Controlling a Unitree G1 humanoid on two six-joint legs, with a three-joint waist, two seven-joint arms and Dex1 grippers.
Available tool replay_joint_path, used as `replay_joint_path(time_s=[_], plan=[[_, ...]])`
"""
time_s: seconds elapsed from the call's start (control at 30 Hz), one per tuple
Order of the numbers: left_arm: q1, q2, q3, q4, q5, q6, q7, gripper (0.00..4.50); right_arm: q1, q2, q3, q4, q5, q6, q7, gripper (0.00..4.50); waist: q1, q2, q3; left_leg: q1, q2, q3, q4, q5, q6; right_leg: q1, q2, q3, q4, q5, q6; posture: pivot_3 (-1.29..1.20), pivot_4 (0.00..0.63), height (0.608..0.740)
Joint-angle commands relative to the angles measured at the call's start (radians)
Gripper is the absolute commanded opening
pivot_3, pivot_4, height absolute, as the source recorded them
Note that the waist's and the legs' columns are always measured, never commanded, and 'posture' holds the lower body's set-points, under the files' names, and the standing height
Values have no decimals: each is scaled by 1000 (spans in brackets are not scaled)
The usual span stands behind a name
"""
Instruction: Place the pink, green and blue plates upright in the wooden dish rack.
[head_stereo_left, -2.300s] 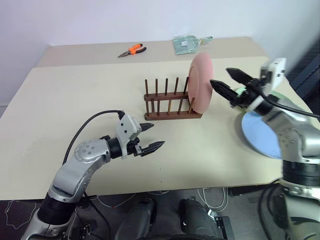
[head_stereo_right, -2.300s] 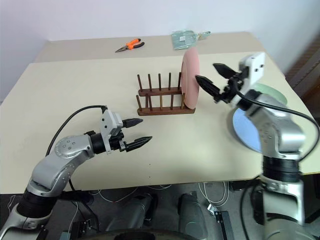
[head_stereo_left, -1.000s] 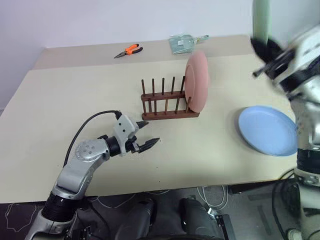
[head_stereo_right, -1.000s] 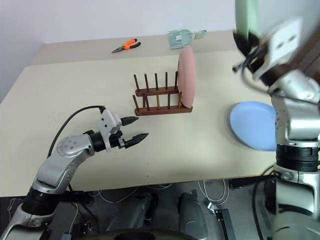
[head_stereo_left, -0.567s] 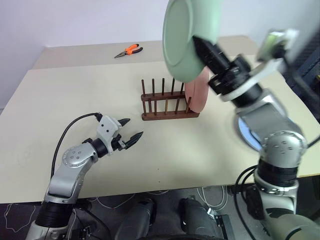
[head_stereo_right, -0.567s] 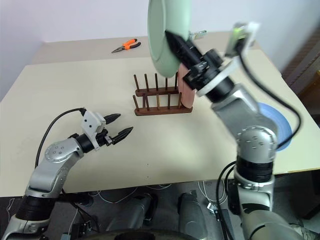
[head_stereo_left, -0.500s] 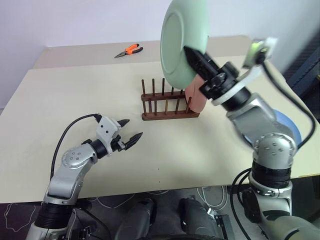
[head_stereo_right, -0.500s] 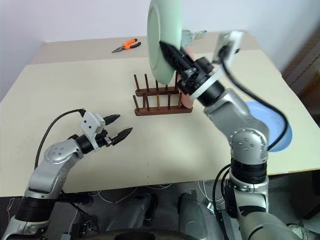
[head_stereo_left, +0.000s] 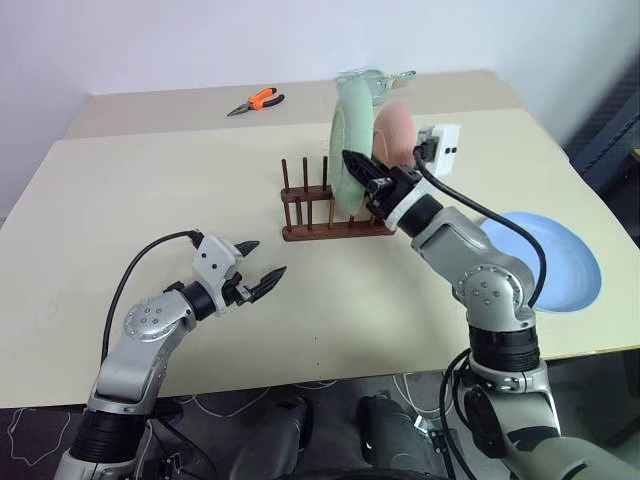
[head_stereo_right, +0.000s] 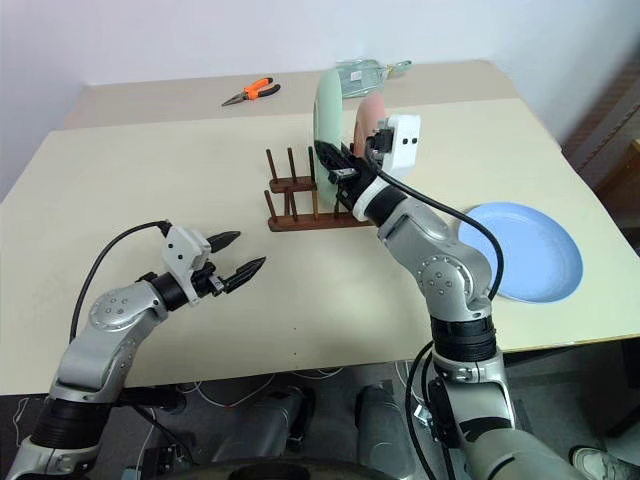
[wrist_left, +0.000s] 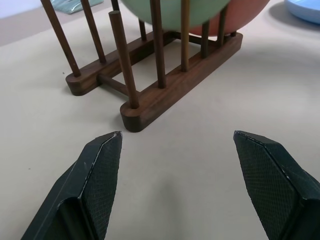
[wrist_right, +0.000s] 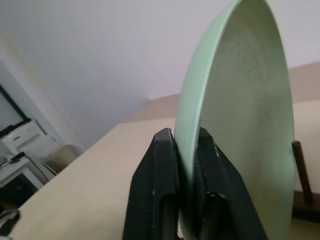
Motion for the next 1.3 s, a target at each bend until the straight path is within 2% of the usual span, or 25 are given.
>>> replay_joint_path(time_s=[0.03, 0.1, 0.13, 0.2, 0.27, 0.37, 0.57, 0.63, 0.7, 0.8, 0.87, 1.03, 1.13, 1.3], plan=[[-10, -4, 3, -46, -14, 4, -5, 3652, -32, 5, -10, -19, -33, -11, 20, 2072, 0, 0, 0, 0, 0, 0, 0, 0, 0, 0, 0, 0, 0, 0, 0, 0, 150, 740], [-8, -4, 1, -51, -13, 9, -5, 3652, -39, -5, -2, -25, -71, -26, 37, 3083, 0, 0, 0, 0, 0, 0, 0, 0, 0, 0, 0, 0, 0, 0, 0, 0, 150, 740], [-6, -5, -1, -56, -15, 13, -6, 3652, -51, -68, 49, -44, -173, -88, 97, 3572, 0, 0, 0, 0, 0, 0, 0, 0, 0, 0, 0, 0, 0, 0, 0, 0, 150, 740], [-2, -6, -6, -65, -17, 20, -9, 3652, -66, -154, 99, -76, -293, -165, 185, 3572, 2, 0, 0, 0, 0, 1, 0, 0, 0, 0, 0, 0, 0, 0, 0, 0, 150, 740], [2, -8, -7, -73, -17, 26, -11, 3652, -75, -201, 92, -97, -332, -209, 230, 3572, 2, 0, 0, 0, 0, 2, 0, 0, 0, 0, 0, 0, 0, 0, 0, 0, 150, 740], [5, -11, -7, -81, -20, 34, -11, 3652, -100, -296, 1, -120, -365, -258, 283, 3572, 2, 0, 0, 0, 0, 2, 0, 0, 0, 0, 0, 0, 0, 0, 0, 0, 150, 740], [4, -9, -18, -77, -23, 40, -25, 3652, -56, -477, -210, -77, -335, -208, 342, 3572, 5, 0, 0, 0, 0, 2, 0, 0, 1, 1, -1, -1, -2, 0, 0, 0, 150, 740], [-17, -8, -36, -52, -16, 32, -43, 3652, 85, -542, -296, -60, -338, -182, 396, 3572, 8, -2, -1, 0, 1, 1, 0, 0, 1, 1, -1, 0, -2, 0, 0, 0, 150, 740], [-39, -11, -51, -29, -9, 25, -57, 3652, 226, -582, -327, -64, -349, -141, 429, 3572, 16, -3, -1, 0, 1, 0, 0, 0, 1, 3, -1, -2, -3, 0, 0, 0, 150, 740], [-68, -22, -71, -6, -7, 19, -71, 3652, 435, -571, -278, -80, -427, -144, 421, 3572, 22, -2, -1, 0, 1, 2, 1, -1, 1, 2, -1, 0, -2, 0, 0, 0, 150, 740], [-80, -28, -82, 3, -3, 17, -77, 3652, 518, -550, -233, -76, -486, -154, 391, 3572, 19, 0, -1, 0, 2, 5, 1, -1, 1, 1, -1, 1, -1, 0, 0, 0, 150, 740], [-89, -37, -99, 7, 1, 16, -89, 3652, 551, -495, -152, 2, -630, -156, 282, 3572, 3, 0, -1, 1, 3, 8, 1, -1, 1, 1, -1, 2, -1, 0, 0, 0, 150, 740], [-91, -41, -105, 7, 5, 15, -92, 3652, 523, -476, -139, 65, -675, -139, 243, 2785, 4, 0, -1, 1, 4, 9, 2, -1, 1, 1, -1, 2, -1, 0, 0, 0, 150, 740], [-92, -45, -109, 6, 10, 12, -93, 3652, 484, -457, -134, 87, -707, -129, 225, 364, 4, 0, -1, 1, 4, 9, 2, -1, 1, 1, -1, 2, -1, 0, 0, 0, 150, 740]])
